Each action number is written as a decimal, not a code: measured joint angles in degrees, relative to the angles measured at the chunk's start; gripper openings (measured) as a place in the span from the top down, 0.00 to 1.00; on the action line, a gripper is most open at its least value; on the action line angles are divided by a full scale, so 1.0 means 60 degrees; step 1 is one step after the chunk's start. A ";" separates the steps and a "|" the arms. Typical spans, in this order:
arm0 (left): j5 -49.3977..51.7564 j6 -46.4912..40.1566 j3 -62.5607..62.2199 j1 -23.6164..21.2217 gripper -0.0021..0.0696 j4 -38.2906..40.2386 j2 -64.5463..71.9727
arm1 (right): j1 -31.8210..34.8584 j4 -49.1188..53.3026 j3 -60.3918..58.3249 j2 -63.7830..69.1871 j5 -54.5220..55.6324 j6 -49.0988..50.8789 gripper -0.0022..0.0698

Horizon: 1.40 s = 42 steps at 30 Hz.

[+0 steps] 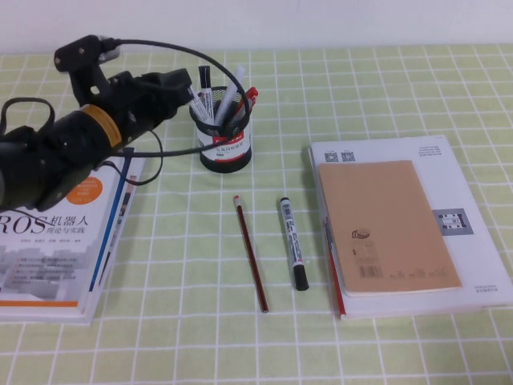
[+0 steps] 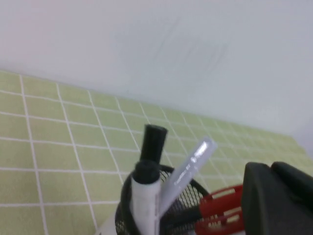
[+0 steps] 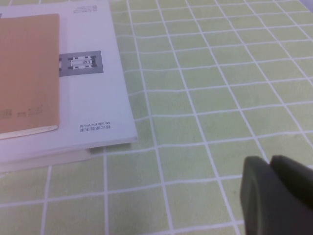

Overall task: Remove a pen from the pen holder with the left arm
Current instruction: Pick up the pen from the pen holder

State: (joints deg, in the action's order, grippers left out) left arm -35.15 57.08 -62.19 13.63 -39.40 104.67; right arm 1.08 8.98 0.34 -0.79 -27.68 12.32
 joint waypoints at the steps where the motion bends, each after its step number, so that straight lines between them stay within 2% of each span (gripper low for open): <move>1: -0.0024 0.0000 0.0000 0.0000 0.98 0.0240 0.0021 | 0.0000 0.0000 0.0000 0.0000 0.0000 0.0000 0.99; 7: 0.0087 0.0000 -0.0006 0.0000 0.98 0.1735 0.0113 | 0.0000 0.0000 0.0000 0.0000 0.0000 0.0000 0.99; 10: 0.0368 0.0022 -0.0022 0.0000 0.93 0.2041 0.0291 | 0.0000 0.0000 0.0000 0.0000 0.0000 0.0000 0.99; 13: 0.0604 0.0140 -0.0104 0.0000 0.80 0.2112 0.0502 | 0.0000 0.0000 0.0000 0.0000 0.0000 0.0000 0.99; 19: 0.1195 0.0777 -0.0884 0.0000 0.46 0.2028 0.0926 | 0.0000 0.0000 0.0000 0.0000 0.0000 0.0000 0.99; 21: 0.1416 0.0859 -0.1257 0.0000 0.42 0.1825 0.1048 | 0.0000 0.0000 0.0000 0.0000 0.0000 0.0000 0.99; 26: 0.2167 0.1835 -0.2226 0.0000 0.38 0.0647 0.1285 | 0.0000 0.0000 0.0000 0.0000 0.0000 0.0000 0.99; 32: 0.2259 0.3967 -0.2825 0.0083 0.38 -0.1118 0.1853 | 0.0000 0.0000 0.0000 0.0000 0.0000 0.0000 0.99; 36: 0.2230 0.4624 -0.2841 0.0105 0.37 -0.1463 0.2172 | 0.0000 0.0000 0.0000 0.0000 0.0000 0.0000 0.99; 42: 0.1525 0.4754 -0.2841 0.0141 0.39 -0.1569 0.2478 | 0.0000 0.0000 0.0000 0.0000 0.0000 0.0000 0.99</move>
State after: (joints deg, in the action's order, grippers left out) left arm -26.01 85.61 -79.24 14.48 -48.81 119.54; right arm 1.08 8.98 0.34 -0.79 -27.68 12.32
